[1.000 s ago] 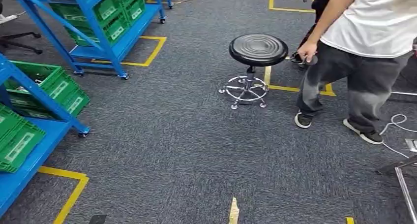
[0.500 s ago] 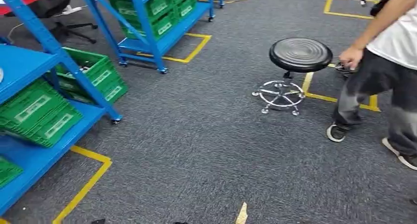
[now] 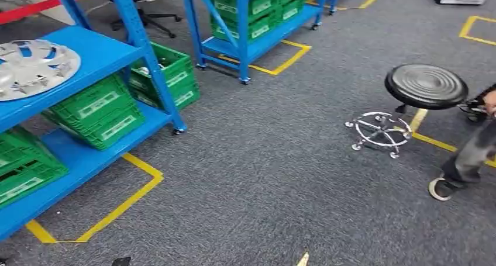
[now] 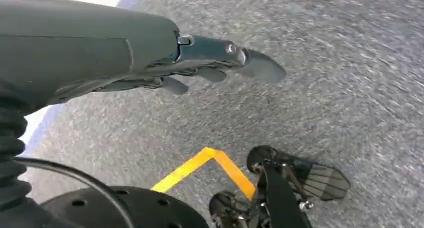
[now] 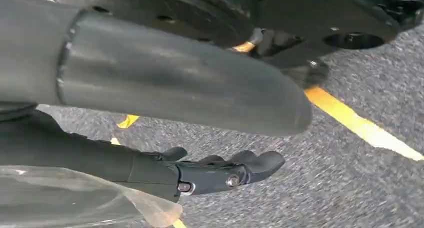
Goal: Take the parts from the cabinet and place them on the table.
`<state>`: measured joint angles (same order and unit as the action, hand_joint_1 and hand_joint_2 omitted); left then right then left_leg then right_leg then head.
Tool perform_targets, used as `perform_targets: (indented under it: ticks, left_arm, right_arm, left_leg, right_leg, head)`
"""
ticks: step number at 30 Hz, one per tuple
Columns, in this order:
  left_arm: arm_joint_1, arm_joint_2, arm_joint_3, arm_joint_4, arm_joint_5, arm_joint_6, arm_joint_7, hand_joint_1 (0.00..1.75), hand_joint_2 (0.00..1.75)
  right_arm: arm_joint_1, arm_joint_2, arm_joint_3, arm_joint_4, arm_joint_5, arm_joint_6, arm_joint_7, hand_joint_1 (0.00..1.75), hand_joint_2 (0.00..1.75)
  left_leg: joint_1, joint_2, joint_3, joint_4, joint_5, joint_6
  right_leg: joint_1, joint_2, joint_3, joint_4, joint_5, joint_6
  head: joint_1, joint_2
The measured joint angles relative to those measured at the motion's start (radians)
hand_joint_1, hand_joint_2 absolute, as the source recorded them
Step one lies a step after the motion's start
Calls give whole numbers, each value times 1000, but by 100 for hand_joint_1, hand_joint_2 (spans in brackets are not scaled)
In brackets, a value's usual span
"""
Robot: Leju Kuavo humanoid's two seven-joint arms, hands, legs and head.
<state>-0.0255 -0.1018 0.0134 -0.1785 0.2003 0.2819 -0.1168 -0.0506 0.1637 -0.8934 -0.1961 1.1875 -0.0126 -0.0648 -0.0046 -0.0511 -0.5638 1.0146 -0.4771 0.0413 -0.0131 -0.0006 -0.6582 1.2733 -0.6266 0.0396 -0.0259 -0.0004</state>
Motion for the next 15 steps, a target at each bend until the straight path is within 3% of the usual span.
perform_targets:
  ticks: [1,2,3,4,7,8,9,10,11,13,14,15]
  left_arm:
    - [2,2,0,0,0,0,-5,0,0]
    - [1,4,0,0,0,-4,-16,0,0]
    - [2,6,0,0,0,-15,-35,0,0]
    - [0,9,0,0,1,-30,-64,0,0]
    - [8,13,2,0,9,-92,-124,0,0]
    - [8,21,2,0,10,-101,-131,0,0]
    - [9,17,2,0,10,-109,-138,0,0]
    - [7,18,2,0,10,-114,-142,0,0]
    - [3,18,2,0,11,-117,-146,0,0]
    - [2,18,2,0,11,-118,-150,0,0]
    - [4,18,3,0,11,-113,-151,0,0]
    - [6,18,2,0,9,-96,-153,0,0]
  right_arm:
    - [0,2,2,0,0,2,2,0,0]
    - [0,2,6,0,0,4,2,0,0]
    - [0,3,8,1,-1,6,3,0,0]
    - [0,6,8,3,-2,8,0,0,0]
    - [-1,7,8,3,-13,9,-16,0,0]
    - [-1,10,8,3,-14,10,-21,0,0]
    - [-2,11,8,3,-19,10,-25,0,0]
    - [-3,11,8,3,-21,10,-30,0,0]
    - [-1,11,8,3,-23,11,-32,0,0]
    - [1,11,8,3,-25,12,-33,0,0]
    - [1,11,8,3,-25,12,-34,0,0]
    - [0,11,8,3,-24,14,-35,0,0]
  left_leg:
    - [1,-15,2,2,-2,-3]
    - [3,-29,3,6,-5,-8]
    - [4,-39,0,10,-8,-13]
    - [0,-53,-7,21,-11,-19]
    - [8,-85,-15,12,0,-38]
    - [9,-92,-17,18,-8,-41]
    - [3,-43,-23,36,-21,-46]
    - [4,3,-50,94,-56,-52]
    - [5,23,-83,162,-89,-57]
    - [9,39,-156,310,-142,-63]
    - [10,41,-163,322,-134,-64]
    - [11,42,-149,294,-104,-64]
  right_leg:
    - [-1,5,31,-78,53,0]
    - [-6,30,71,-174,106,1]
    - [-12,82,93,-223,109,2]
    - [-15,97,105,-249,100,-2]
    - [-5,65,111,-242,103,-19]
    - [-16,49,115,-252,108,-28]
    - [-13,40,119,-255,108,-32]
    - [-11,24,122,-256,105,-41]
    - [-9,10,123,-256,104,-43]
    - [-6,-25,125,-256,98,-46]
    - [-6,-39,127,-256,96,-46]
    - [-6,-50,130,-256,93,-45]
  head:
    - [-1,0]
    - [0,0]
    - [0,0]
    - [-1,0]
    - [-1,0]
    - [-1,0]
    - [-6,0]
    - [-18,0]
    - [-19,0]
    - [-19,0]
    - [-20,0]
    - [-19,0]
